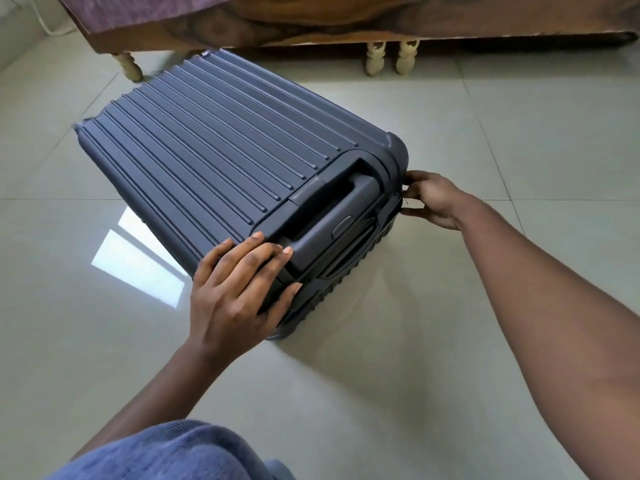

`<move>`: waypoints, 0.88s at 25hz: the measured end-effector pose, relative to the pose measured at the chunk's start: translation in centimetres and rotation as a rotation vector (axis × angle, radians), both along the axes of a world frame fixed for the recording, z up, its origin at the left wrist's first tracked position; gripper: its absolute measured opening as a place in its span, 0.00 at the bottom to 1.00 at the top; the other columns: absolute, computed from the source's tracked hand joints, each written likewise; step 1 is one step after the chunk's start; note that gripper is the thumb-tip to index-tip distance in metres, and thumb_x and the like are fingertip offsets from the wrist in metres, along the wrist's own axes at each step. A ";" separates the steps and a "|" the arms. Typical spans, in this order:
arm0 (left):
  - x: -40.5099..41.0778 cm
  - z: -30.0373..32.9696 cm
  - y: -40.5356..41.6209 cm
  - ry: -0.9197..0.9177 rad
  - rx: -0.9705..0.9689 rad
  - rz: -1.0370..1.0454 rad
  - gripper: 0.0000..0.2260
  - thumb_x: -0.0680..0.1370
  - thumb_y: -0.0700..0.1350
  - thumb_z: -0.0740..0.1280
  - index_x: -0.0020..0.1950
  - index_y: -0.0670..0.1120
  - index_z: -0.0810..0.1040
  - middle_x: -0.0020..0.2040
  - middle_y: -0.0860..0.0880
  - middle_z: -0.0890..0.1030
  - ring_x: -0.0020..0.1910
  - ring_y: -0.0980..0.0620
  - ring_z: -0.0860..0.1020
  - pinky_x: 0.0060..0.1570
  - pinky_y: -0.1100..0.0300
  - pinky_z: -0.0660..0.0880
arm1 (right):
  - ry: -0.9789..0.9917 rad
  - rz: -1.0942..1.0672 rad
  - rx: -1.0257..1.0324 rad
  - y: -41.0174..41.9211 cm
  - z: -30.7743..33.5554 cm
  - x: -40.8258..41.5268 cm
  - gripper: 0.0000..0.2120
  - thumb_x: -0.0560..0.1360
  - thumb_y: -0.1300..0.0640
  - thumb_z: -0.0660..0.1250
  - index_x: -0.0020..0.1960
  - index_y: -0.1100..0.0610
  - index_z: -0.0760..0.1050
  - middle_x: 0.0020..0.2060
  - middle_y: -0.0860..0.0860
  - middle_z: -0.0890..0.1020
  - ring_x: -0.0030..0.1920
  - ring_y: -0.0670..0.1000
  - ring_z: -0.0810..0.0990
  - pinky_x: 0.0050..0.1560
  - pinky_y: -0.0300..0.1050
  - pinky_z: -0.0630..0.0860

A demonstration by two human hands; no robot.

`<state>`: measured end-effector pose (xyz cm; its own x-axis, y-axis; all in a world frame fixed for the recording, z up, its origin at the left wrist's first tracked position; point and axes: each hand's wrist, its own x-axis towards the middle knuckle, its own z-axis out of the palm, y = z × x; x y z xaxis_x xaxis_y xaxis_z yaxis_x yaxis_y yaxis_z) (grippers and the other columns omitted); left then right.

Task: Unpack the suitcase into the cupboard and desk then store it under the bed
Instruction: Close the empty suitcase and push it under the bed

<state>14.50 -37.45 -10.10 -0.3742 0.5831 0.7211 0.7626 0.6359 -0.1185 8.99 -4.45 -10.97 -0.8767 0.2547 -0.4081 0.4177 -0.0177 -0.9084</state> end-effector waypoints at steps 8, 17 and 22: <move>-2.6 -1.1 -3.8 -0.057 -0.036 -0.125 0.29 0.72 0.62 0.67 0.62 0.42 0.71 0.62 0.39 0.75 0.65 0.40 0.72 0.64 0.40 0.65 | 0.160 -0.135 0.651 0.0 -4.0 1.1 0.08 0.77 0.59 0.66 0.48 0.64 0.80 0.39 0.59 0.82 0.38 0.55 0.79 0.39 0.44 0.74; -4.6 -0.8 4.2 -0.132 0.117 -0.094 0.20 0.74 0.58 0.66 0.59 0.46 0.70 0.61 0.47 0.74 0.58 0.45 0.73 0.59 0.46 0.65 | 0.414 0.049 0.934 -8.0 -5.7 6.2 0.07 0.76 0.69 0.59 0.49 0.70 0.75 0.45 0.65 0.77 0.45 0.64 0.77 0.44 0.47 0.66; -5.7 1.1 8.1 -0.463 0.068 -0.003 0.27 0.75 0.65 0.58 0.64 0.48 0.72 0.69 0.47 0.69 0.67 0.51 0.63 0.66 0.51 0.56 | 0.415 -0.186 0.667 -14.4 -7.1 10.5 0.07 0.77 0.67 0.58 0.50 0.66 0.75 0.41 0.59 0.79 0.40 0.56 0.77 0.40 0.37 0.65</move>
